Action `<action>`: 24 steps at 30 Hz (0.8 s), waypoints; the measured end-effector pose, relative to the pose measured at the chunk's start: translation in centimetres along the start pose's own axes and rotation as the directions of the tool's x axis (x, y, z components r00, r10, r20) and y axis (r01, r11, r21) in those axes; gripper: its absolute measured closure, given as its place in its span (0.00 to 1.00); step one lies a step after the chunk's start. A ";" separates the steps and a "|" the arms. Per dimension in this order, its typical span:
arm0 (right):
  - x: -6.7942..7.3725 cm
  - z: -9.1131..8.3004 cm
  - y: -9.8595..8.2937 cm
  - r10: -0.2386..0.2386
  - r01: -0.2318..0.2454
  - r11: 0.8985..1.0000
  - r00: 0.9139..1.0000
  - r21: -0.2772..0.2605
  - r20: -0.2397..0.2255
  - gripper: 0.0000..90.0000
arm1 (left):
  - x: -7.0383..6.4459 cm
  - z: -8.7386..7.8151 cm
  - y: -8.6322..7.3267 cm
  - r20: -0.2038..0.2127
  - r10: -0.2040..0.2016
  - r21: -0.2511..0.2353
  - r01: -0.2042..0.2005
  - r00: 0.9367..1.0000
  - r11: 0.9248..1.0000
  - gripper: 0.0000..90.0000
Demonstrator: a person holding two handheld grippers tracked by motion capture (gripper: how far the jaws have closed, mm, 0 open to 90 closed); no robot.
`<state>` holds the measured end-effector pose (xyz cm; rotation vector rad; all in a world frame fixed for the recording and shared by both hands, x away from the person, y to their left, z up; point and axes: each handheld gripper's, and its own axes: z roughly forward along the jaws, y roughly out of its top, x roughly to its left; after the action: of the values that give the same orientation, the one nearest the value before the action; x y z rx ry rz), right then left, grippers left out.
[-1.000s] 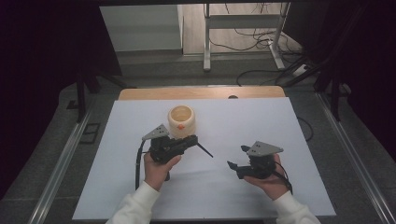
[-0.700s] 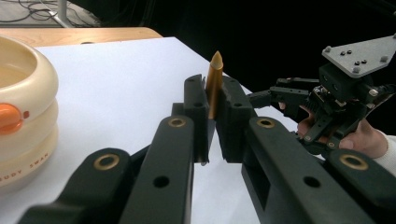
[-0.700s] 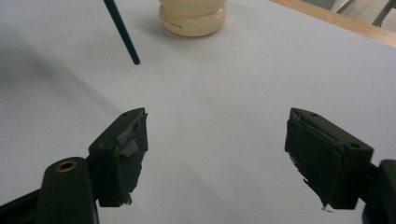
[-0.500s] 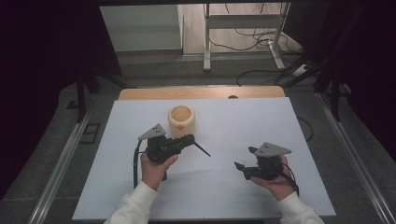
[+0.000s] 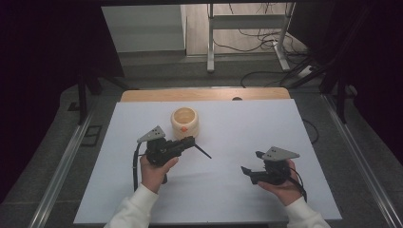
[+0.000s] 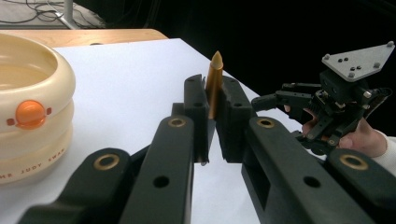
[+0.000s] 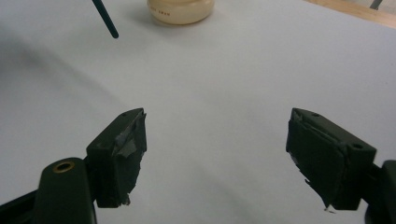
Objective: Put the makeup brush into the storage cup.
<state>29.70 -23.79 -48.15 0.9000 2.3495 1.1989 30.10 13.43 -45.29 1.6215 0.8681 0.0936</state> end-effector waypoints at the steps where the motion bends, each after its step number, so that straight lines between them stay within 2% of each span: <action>1: -0.1 -0.1 -0.2 0.001 -0.001 1.000 1.000 0.004 0.002 0.22 | 0.0 0.0 0.0 0.000 -0.001 0.000 0.001 1.000 1.000 0.93; 10: -0.7 -1.1 -1.3 0.034 -0.034 0.999 0.999 0.003 0.018 0.22 | 0.3 -0.5 0.1 -0.008 -0.010 -0.011 0.010 1.000 1.000 0.93; 24: -0.7 -1.0 -1.4 0.031 -0.032 0.999 0.999 0.006 0.020 0.22 | 0.3 -0.7 0.4 -0.008 -0.006 -0.017 0.006 1.000 1.000 0.93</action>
<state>29.14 -25.50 -48.72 0.9502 2.3328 1.1896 30.10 14.18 -44.88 1.6032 0.8760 0.1029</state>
